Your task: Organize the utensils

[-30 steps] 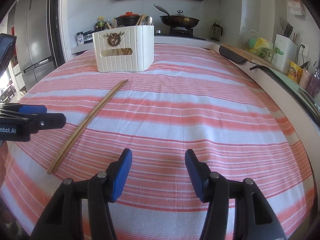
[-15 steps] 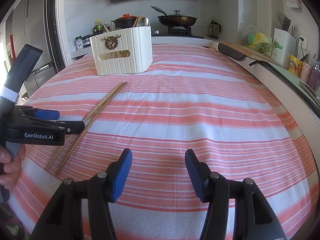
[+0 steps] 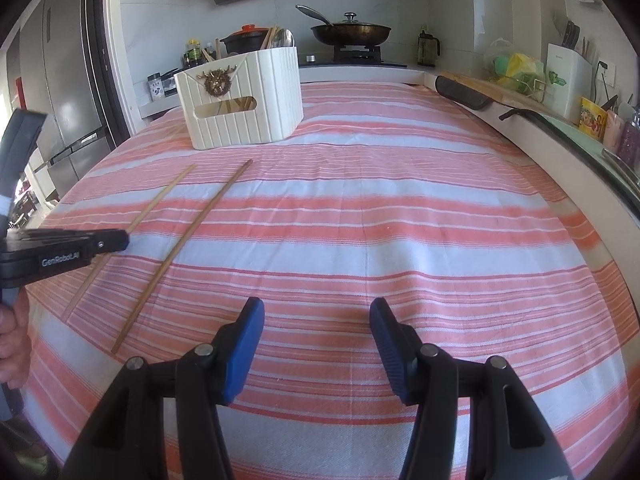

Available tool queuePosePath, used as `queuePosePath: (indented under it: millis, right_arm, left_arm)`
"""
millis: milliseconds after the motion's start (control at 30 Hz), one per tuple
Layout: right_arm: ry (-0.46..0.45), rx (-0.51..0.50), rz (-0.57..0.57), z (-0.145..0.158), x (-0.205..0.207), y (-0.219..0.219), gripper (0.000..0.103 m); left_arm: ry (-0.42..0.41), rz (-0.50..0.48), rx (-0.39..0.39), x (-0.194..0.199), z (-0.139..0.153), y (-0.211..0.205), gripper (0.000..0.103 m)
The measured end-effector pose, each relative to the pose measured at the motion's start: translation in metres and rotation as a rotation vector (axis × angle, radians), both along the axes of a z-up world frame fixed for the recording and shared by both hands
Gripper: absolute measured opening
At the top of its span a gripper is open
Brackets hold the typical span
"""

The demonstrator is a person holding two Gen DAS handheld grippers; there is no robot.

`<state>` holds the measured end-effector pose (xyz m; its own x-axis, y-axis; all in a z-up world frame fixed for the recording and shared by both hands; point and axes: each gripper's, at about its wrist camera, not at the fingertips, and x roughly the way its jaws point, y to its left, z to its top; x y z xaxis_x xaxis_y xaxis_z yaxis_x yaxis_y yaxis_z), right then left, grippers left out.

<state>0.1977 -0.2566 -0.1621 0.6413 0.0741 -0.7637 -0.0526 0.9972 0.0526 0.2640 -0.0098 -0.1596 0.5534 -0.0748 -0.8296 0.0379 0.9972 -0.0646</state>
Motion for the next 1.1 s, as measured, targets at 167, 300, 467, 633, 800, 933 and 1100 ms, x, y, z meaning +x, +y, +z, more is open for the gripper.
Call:
queuePosePath:
  millis: [167, 300, 467, 633, 800, 933, 1100]
  right_arm:
    - [0.076, 0.047, 0.007, 0.010, 0.008, 0.014, 0.058]
    - [0.104, 0.068, 0.150, 0.022, 0.021, 0.070, 0.057]
    - [0.114, -0.145, 0.232, 0.002, 0.028, 0.124, 0.054]
    - [0.113, -0.177, 0.215, 0.003, 0.019, 0.124, 0.018]
    - [0.125, -0.186, 0.158, 0.006, 0.006, 0.100, 0.010]
    - [0.161, -0.174, 0.113, 0.011, -0.005, 0.076, 0.009]
    - [0.200, -0.120, 0.100, 0.017, -0.012, 0.057, 0.023]
  left_arm:
    - [0.015, 0.046, -0.053, -0.025, 0.001, 0.024, 0.005]
    - [0.006, 0.017, -0.040, -0.033, 0.001, 0.020, 0.008]
    - [-0.002, 0.002, -0.051, -0.037, 0.003, 0.025, 0.026]
    - [-0.021, 0.000, -0.020, -0.044, 0.003, 0.029, 0.037]
    - [-0.035, 0.001, -0.007, -0.052, 0.005, 0.037, 0.043]
    - [-0.052, 0.021, 0.017, -0.060, 0.008, 0.047, 0.053]
    - [-0.058, 0.028, 0.028, -0.063, 0.017, 0.058, 0.068]
